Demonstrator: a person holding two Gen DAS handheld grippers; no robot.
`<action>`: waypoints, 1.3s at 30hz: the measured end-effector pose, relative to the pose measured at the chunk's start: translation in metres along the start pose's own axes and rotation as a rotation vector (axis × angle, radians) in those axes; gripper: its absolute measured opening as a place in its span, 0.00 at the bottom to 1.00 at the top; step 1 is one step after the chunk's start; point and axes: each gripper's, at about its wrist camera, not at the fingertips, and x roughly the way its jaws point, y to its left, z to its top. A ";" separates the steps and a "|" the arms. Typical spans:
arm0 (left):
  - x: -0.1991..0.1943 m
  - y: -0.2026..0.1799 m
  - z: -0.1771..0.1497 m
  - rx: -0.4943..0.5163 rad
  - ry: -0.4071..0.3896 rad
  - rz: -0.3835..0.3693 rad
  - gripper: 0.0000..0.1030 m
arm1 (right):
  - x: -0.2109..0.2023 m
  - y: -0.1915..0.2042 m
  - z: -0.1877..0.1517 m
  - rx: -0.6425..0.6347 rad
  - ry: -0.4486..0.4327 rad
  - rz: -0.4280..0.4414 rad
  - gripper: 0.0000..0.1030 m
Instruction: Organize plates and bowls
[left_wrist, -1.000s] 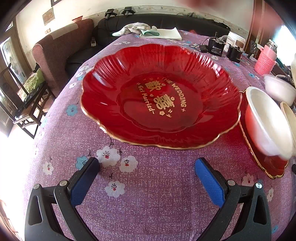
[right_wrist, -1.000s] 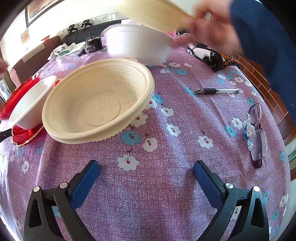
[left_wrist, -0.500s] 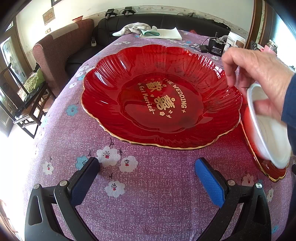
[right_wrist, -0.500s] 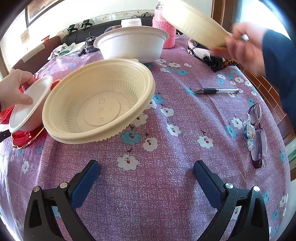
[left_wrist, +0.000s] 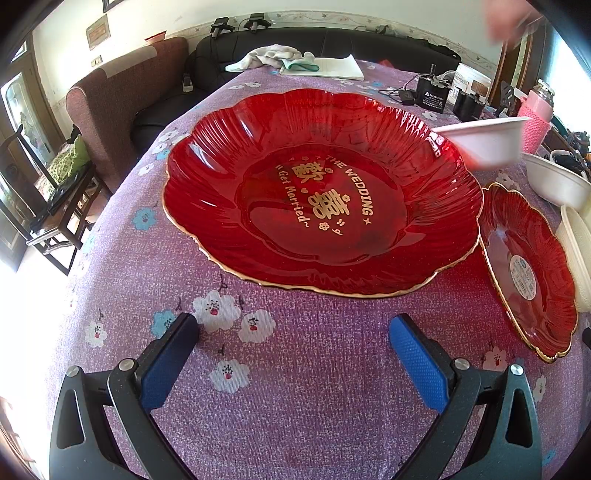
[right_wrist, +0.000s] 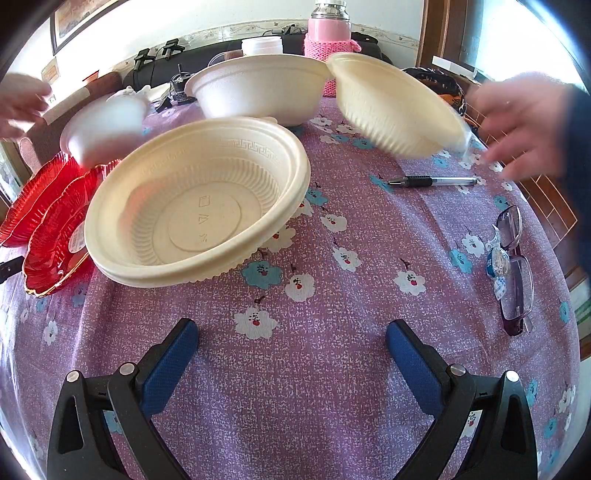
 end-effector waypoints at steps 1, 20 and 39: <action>0.000 0.000 0.000 0.000 0.000 0.000 1.00 | 0.000 0.000 0.000 0.000 0.000 0.000 0.99; 0.000 0.000 0.000 0.000 0.000 0.000 1.00 | 0.000 0.001 0.001 0.000 0.000 0.000 0.99; -0.025 0.009 -0.012 -0.032 -0.032 -0.048 1.00 | -0.002 0.001 0.001 -0.104 0.039 0.073 0.99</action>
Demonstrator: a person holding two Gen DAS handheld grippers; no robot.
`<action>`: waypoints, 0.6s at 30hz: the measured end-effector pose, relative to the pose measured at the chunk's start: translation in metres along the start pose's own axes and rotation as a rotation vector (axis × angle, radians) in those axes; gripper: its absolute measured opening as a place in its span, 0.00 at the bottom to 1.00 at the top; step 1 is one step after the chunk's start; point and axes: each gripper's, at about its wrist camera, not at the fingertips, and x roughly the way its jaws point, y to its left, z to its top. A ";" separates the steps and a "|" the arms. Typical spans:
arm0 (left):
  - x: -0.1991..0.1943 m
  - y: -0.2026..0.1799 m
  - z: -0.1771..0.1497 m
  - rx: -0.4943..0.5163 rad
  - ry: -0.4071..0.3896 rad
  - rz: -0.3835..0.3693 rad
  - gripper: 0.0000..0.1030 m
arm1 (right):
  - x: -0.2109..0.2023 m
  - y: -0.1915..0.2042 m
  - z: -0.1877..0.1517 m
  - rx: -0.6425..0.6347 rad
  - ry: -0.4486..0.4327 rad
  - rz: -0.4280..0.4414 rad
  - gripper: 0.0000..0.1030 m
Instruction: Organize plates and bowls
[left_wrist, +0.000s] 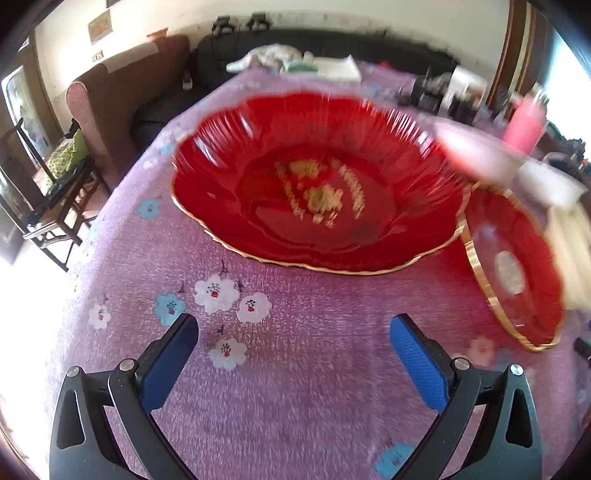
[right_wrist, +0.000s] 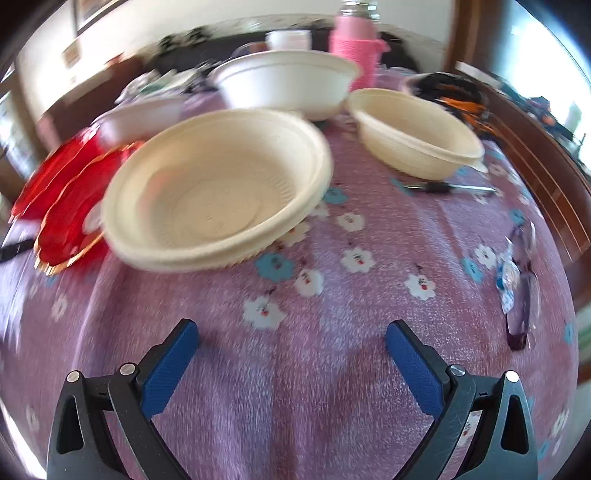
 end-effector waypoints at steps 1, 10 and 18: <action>-0.006 0.001 -0.002 -0.009 -0.012 -0.007 1.00 | -0.007 -0.001 -0.001 -0.010 -0.012 0.021 0.99; -0.068 0.016 -0.034 -0.052 -0.256 -0.013 1.00 | -0.080 0.010 0.001 -0.093 -0.260 0.072 1.00; -0.089 0.023 -0.036 -0.055 -0.285 -0.005 1.00 | -0.085 0.072 0.032 -0.179 -0.291 0.300 0.97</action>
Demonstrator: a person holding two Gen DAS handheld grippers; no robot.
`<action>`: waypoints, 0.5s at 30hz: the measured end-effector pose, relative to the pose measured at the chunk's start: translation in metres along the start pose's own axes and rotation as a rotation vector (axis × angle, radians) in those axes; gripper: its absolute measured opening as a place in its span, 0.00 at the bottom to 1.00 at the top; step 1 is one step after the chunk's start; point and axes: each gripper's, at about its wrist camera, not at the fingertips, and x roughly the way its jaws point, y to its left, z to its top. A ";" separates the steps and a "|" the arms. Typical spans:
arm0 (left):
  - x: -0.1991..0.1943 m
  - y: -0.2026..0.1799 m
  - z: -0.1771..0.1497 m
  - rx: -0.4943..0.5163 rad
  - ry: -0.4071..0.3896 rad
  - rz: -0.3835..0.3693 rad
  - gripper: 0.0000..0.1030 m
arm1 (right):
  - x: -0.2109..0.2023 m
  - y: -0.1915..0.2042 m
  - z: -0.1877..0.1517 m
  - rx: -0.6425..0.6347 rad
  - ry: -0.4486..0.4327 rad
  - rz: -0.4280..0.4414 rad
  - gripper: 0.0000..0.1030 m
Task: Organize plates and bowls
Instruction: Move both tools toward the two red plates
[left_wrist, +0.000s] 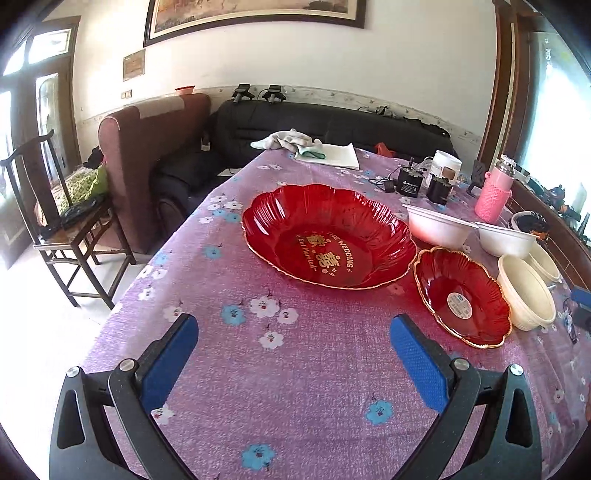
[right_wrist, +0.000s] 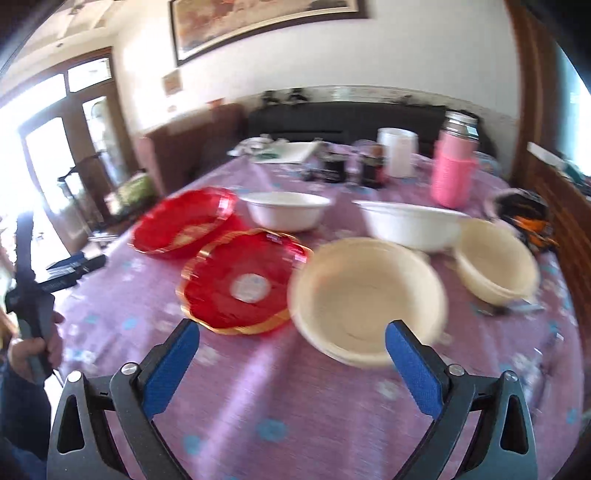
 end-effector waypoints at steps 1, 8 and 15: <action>0.000 0.001 0.000 -0.003 0.001 0.004 1.00 | 0.004 0.008 0.005 -0.007 -0.001 0.016 0.96; -0.011 0.018 -0.006 -0.055 -0.043 0.006 1.00 | 0.031 0.053 0.042 -0.017 -0.039 0.121 0.92; -0.013 0.024 -0.006 -0.042 -0.025 -0.001 1.00 | 0.063 0.074 0.063 0.022 -0.043 0.227 0.92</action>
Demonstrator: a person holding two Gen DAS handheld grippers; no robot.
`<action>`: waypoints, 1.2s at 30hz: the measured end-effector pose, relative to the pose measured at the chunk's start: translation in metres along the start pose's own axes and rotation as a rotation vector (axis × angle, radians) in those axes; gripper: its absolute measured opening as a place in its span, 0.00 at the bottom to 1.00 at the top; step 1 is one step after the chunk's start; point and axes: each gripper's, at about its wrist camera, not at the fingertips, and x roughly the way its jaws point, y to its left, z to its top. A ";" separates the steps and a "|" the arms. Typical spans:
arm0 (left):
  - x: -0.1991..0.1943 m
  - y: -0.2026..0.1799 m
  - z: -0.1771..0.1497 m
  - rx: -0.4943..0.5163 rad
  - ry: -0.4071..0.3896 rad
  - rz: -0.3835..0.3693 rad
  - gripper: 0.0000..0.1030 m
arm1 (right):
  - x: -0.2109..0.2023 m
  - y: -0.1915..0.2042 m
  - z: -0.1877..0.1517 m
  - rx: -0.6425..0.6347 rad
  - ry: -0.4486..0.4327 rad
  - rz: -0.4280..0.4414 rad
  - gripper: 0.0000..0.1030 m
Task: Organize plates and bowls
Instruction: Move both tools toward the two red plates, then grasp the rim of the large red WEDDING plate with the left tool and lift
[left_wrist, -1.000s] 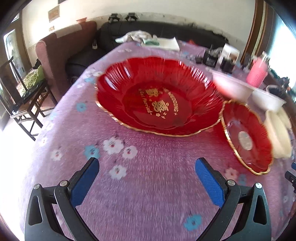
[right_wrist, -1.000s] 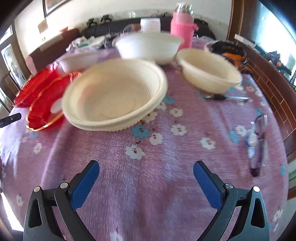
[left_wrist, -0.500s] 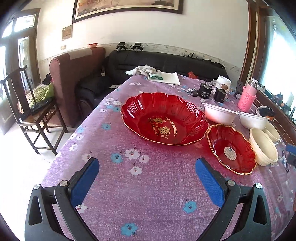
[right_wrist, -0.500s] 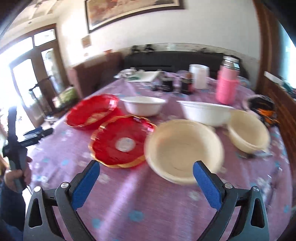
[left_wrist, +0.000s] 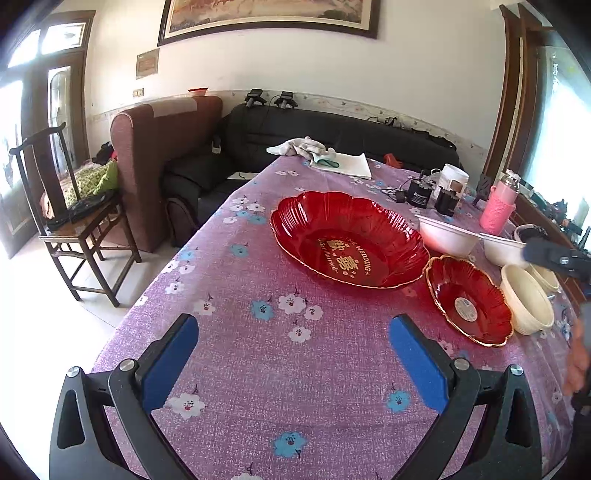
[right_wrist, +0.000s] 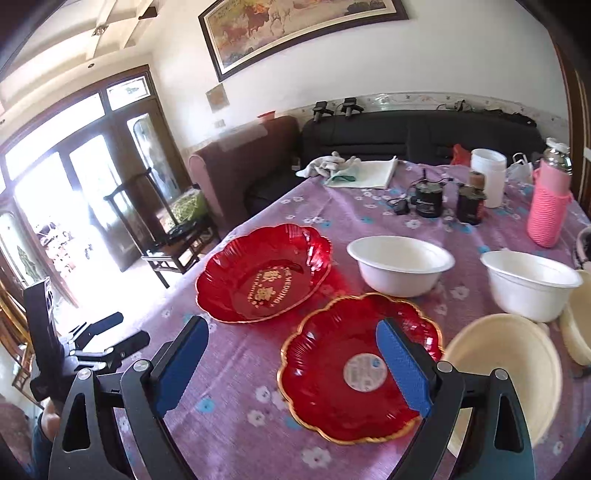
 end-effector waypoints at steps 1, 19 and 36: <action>0.000 0.000 0.000 0.003 0.002 -0.002 1.00 | 0.006 0.000 0.001 0.008 0.015 0.013 0.92; 0.063 0.030 0.069 0.000 0.165 -0.048 0.99 | 0.065 -0.026 0.037 0.144 0.194 0.023 0.66; 0.158 0.056 0.107 -0.112 0.339 -0.066 0.38 | 0.127 -0.051 0.048 0.247 0.312 0.010 0.35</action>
